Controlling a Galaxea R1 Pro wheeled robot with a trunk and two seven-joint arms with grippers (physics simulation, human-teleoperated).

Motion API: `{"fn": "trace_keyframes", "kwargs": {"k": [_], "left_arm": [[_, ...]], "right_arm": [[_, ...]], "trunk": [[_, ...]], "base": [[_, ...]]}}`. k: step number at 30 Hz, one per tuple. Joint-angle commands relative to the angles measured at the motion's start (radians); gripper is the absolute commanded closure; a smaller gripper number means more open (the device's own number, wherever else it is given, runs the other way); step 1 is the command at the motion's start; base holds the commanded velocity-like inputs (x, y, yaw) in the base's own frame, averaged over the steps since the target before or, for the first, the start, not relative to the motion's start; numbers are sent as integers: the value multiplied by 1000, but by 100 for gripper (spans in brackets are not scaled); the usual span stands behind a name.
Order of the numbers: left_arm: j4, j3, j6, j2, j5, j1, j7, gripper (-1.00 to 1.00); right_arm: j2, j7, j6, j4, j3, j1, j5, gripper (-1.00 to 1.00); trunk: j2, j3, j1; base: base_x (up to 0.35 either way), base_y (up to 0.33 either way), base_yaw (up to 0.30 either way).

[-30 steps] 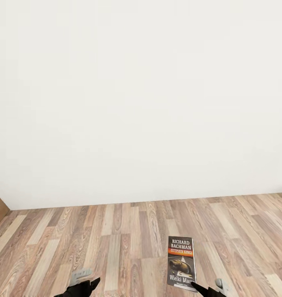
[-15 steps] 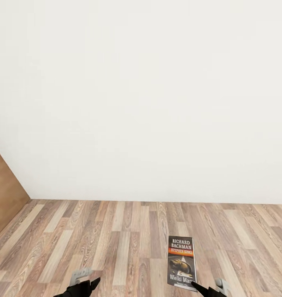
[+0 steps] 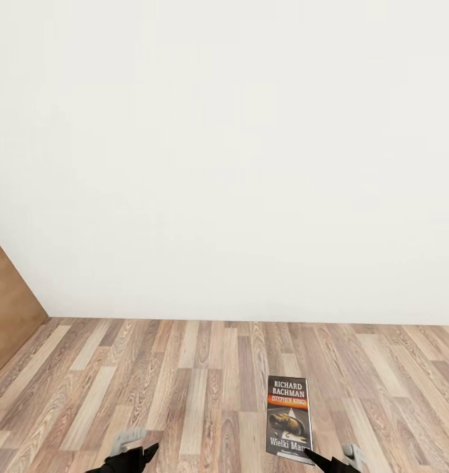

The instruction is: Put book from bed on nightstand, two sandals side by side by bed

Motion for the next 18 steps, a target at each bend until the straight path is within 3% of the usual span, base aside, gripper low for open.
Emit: {"fn": "trace_keyframes", "kwargs": {"k": [1, 5, 7, 8, 11, 18], "left_arm": [[2, -9, -4, 0, -6, -1, 17, -100], [3, -10, -3, -16, -81, 25, 114, -100], [2, -9, -3, -24, -137, 92, 155, -100], [2, -9, -4, -25, -152, 107, 161, -100], [1, -8, -4, -27, -173, 126, 169, -100], [1, -8, -14, -26, -181, 135, 173, -100]], "right_arm": [[1, -2, 3, 0, -8, -1, 5, 100], [7, -145, 2, 1, -7, -1, 6, 100], [11, -281, 2, 2, -5, -1, 12, 100], [12, -306, 1, 2, -4, -1, 17, 100], [13, -337, 2, 2, -4, -1, 28, 100], [10, -353, 2, 2, -5, -1, 32, 100]], "trunk": [[-1, -1, 0], [-1, -1, 0], [-1, -1, 0], [-1, -1, 0], [-1, -1, 0], [-1, 3, 0]], "base": [[0, 0, 0], [0, 0, 0], [0, 0, 0], [0, 0, 0], [0, 0, 0], [0, 0, -36]]}}
